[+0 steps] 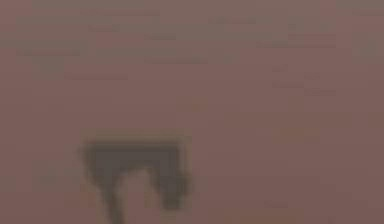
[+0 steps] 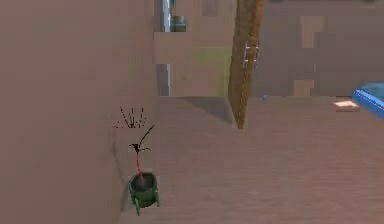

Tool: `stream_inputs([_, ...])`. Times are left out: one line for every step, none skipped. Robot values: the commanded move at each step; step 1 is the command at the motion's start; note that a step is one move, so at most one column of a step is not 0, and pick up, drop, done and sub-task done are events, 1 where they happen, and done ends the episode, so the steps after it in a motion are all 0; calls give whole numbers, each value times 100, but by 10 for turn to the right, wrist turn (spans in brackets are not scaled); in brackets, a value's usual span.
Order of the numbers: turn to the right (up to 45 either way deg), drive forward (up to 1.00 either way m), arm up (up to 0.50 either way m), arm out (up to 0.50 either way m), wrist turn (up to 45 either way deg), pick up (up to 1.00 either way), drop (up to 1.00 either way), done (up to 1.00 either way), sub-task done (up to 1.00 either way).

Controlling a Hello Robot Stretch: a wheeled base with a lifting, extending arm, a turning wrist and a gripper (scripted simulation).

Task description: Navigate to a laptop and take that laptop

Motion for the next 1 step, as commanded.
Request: stream_inputs([-450, 0, 0, 0, 0, 0, 0, 0, 0])
